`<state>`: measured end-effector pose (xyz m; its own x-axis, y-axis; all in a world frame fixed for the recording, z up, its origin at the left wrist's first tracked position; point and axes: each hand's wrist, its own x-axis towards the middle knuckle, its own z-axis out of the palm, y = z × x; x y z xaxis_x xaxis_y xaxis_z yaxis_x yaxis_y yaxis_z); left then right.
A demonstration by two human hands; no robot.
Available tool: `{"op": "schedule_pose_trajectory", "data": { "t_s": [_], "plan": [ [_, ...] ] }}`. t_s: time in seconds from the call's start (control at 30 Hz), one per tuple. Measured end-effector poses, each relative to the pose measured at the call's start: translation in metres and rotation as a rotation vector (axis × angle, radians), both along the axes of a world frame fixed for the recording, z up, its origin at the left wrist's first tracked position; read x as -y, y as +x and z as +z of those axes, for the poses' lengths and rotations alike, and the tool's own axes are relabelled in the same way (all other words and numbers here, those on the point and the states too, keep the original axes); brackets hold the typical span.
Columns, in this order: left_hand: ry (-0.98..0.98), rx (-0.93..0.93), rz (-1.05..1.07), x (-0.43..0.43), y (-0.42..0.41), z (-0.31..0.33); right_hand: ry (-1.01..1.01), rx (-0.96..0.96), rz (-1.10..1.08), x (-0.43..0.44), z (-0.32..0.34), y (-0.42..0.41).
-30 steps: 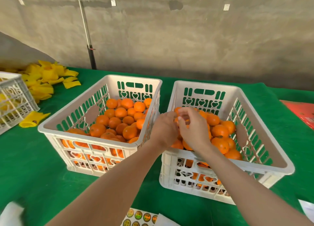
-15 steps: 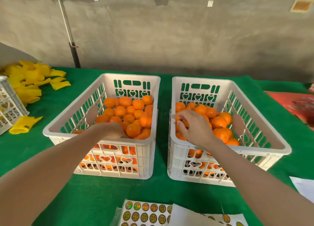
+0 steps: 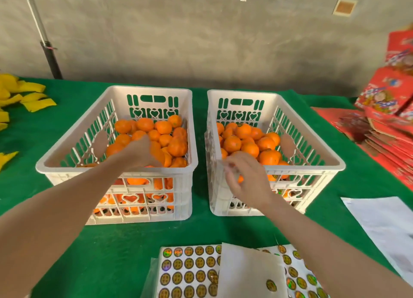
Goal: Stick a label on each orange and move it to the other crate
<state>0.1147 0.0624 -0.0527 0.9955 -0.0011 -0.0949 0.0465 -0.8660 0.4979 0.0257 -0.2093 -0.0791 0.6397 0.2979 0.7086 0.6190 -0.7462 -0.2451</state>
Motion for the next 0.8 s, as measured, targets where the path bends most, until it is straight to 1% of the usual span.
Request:
{"op": "schedule_pose_trajectory", "data": {
  "t_s": [0.03, 0.07, 0.13, 0.17, 0.2, 0.23, 0.27, 0.33, 0.4, 0.47, 0.57, 0.63, 0.73, 0.8],
  "plan": [
    [-0.093, -0.004, 0.028, -0.001, -0.001, -0.001, -0.015, -0.144, 0.024, 0.000, -0.013, -0.014],
    [-0.228, 0.026, 0.072, -0.002, -0.002, -0.001, -0.056, -0.340, 0.026, 0.003, -0.027, -0.024],
    [-0.393, 0.155, 0.134, -0.003, -0.011, 0.005, -0.229, -0.772, -0.021, 0.017, -0.054, -0.039],
    [-0.474, 0.210, 0.154, -0.001, -0.018, 0.010, -0.336, -0.954, -0.069, 0.024, -0.066, -0.043],
    [-0.533, 0.256, 0.160, 0.002, -0.026, 0.016, -0.415, -1.108, -0.121, 0.031, -0.076, -0.046],
    [-0.619, 0.270, 0.142, 0.007, -0.034, 0.021, -0.470, -1.221, -0.161, 0.036, -0.083, -0.049],
    [-0.730, 0.268, 0.105, 0.012, -0.045, 0.027, -0.507, -1.294, -0.191, 0.038, -0.087, -0.050],
    [-0.917, 0.188, -0.004, 0.024, -0.068, 0.037, -0.553, -1.364, -0.217, 0.040, -0.094, -0.053],
    [-1.023, 0.108, -0.074, 0.037, -0.086, 0.041, -0.555, -1.377, -0.207, 0.039, -0.095, -0.056],
    [-1.082, 0.044, -0.125, 0.050, -0.102, 0.038, -0.498, -1.361, -0.178, 0.038, -0.094, -0.059],
    [-1.069, -0.078, -0.220, 0.071, -0.124, 0.021, -0.374, -1.299, -0.133, 0.036, -0.086, -0.060],
    [-1.054, -0.198, -0.257, 0.085, -0.138, 0.001, -0.316, -1.250, -0.099, 0.034, -0.074, -0.057],
    [-1.014, -0.377, -0.209, 0.097, -0.154, -0.034, -0.108, -1.185, 0.001, 0.032, -0.057, -0.052],
    [-1.014, -0.495, -0.149, 0.098, -0.160, -0.056, -0.033, -1.107, 0.077, 0.031, -0.050, -0.048]
  ]
}}
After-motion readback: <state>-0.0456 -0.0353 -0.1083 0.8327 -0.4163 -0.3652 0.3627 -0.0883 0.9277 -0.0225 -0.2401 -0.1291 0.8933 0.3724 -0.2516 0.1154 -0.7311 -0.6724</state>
